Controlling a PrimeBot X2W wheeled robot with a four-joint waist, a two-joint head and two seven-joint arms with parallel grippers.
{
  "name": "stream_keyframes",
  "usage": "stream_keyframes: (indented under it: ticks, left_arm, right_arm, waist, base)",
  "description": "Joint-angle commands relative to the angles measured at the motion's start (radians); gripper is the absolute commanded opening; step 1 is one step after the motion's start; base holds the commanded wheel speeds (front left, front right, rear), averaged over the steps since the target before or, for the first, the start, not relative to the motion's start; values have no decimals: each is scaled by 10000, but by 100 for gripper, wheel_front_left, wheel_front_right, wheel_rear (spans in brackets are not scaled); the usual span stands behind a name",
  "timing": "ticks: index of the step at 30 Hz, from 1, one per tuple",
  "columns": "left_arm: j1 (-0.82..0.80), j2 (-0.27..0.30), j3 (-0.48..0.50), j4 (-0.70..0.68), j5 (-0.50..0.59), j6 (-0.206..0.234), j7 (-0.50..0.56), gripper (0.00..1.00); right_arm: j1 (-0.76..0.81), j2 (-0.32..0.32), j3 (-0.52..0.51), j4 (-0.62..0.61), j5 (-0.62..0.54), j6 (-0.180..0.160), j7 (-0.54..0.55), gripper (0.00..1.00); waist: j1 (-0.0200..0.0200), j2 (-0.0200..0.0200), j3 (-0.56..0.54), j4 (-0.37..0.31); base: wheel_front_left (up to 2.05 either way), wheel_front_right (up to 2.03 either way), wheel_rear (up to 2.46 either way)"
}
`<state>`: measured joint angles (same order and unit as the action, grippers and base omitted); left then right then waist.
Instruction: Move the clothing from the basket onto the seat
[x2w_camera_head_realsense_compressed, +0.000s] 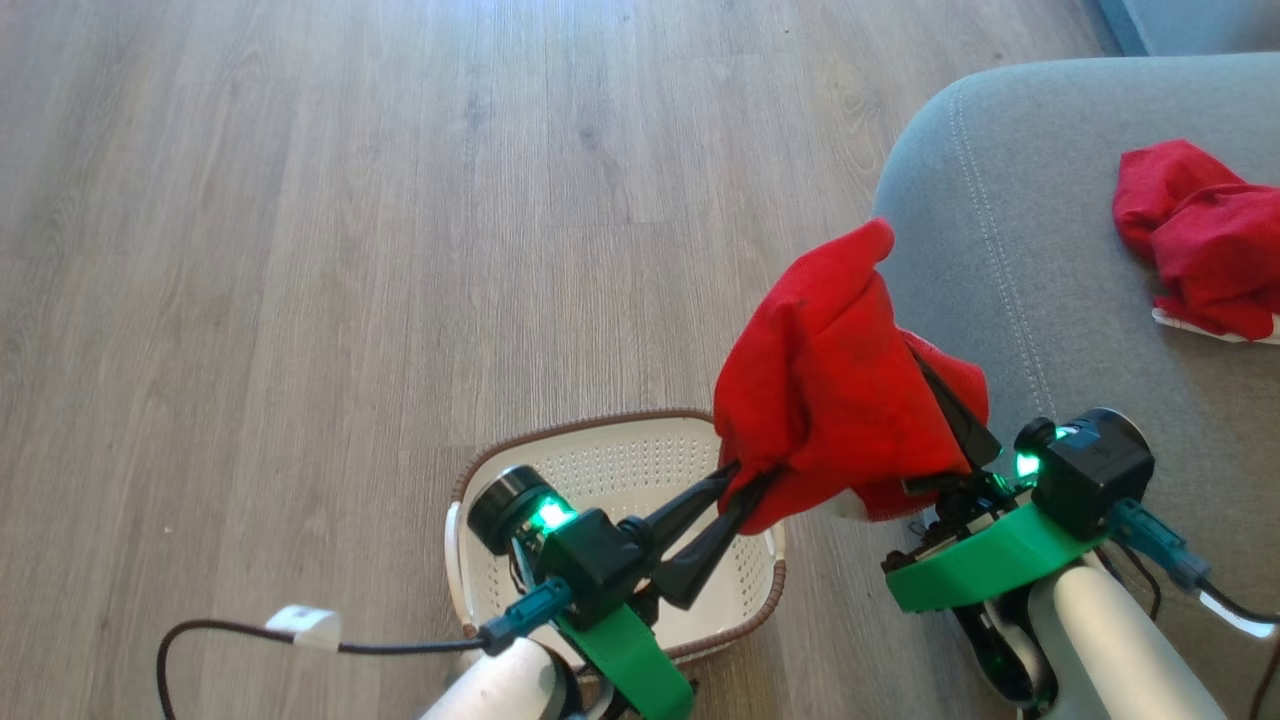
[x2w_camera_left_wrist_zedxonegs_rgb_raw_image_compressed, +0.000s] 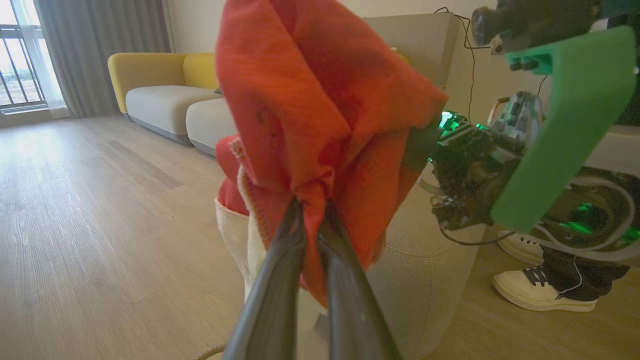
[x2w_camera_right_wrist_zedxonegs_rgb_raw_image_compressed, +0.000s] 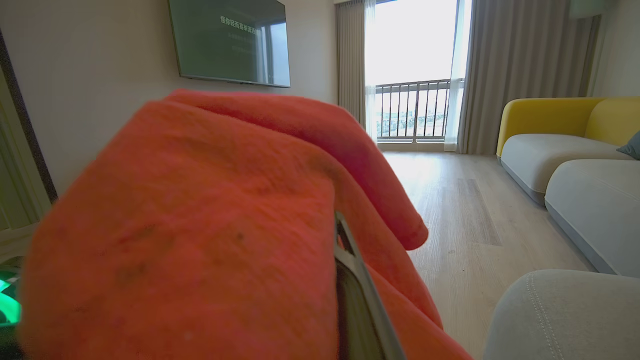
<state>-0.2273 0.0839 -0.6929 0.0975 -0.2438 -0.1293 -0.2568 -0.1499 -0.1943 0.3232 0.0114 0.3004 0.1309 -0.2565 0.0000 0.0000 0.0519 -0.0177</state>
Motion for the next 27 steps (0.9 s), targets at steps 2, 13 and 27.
stream_keyframes:
  ticks: [2, 13, 27]
  left_arm:
    - [-213, 30, 203, -95, 85, -13, -49, 11]
    - [-67, 20, 251, 494, 234, -13, -49, 100]
    - [307, 126, 347, 696, 310, -13, -49, 100]
  right_arm:
    - [-160, 39, 82, -374, 44, -2, -53, 0]
    - [-93, 302, -331, 8, -245, -2, -53, 0]
    - [654, 641, -2108, 287, -801, -2, -53, 0]
  waist:
    - [0, 0, 25, 2]
    - [0, 0, 91, -32]
    - [0, 0, 118, -127]
  base:
    - [0, 0, 0]
    - [0, 0, 0]
    - [0, 0, 0]
